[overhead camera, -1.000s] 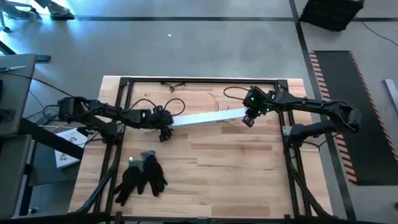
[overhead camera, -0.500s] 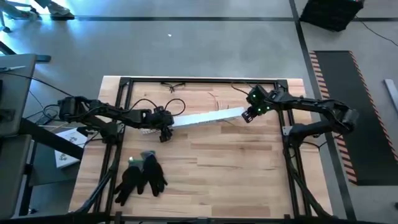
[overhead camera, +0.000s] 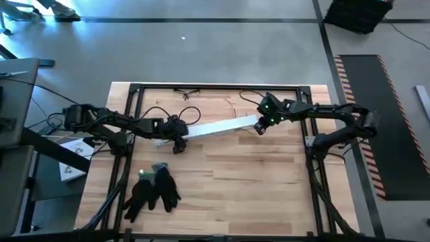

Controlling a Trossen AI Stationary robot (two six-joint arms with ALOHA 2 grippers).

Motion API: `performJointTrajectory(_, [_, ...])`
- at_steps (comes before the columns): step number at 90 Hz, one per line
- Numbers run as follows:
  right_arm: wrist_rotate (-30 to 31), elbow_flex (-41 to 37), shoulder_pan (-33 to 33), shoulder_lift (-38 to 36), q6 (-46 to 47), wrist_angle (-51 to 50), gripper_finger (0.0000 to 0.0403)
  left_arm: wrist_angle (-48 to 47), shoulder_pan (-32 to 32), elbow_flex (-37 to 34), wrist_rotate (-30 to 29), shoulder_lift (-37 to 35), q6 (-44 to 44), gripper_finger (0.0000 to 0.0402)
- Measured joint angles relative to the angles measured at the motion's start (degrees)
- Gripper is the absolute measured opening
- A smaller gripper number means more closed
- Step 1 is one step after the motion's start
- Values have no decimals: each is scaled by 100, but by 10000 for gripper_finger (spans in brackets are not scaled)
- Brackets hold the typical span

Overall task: Ziptie cables
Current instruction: Close the white cable duct

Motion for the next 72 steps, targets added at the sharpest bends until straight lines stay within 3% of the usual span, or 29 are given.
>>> performJointTrajectory(11, [120, 0, 5, -10, -83, -459, 11, -273, 4, 200, -78, -2, -14, 245])
performJointTrajectory(36, [144, 0, 70, -17, -187, -502, 11, -871, 4, 652, -156, -7, 78, 297])
performJointTrajectory(60, [166, -5, 68, -17, -236, -524, 11, -3345, -72, 1549, -8, -21, -455, 305])
performJointTrajectory(72, [170, -5, 66, -17, -280, -525, 11, -3598, -289, 1442, -149, -39, -703, 305])
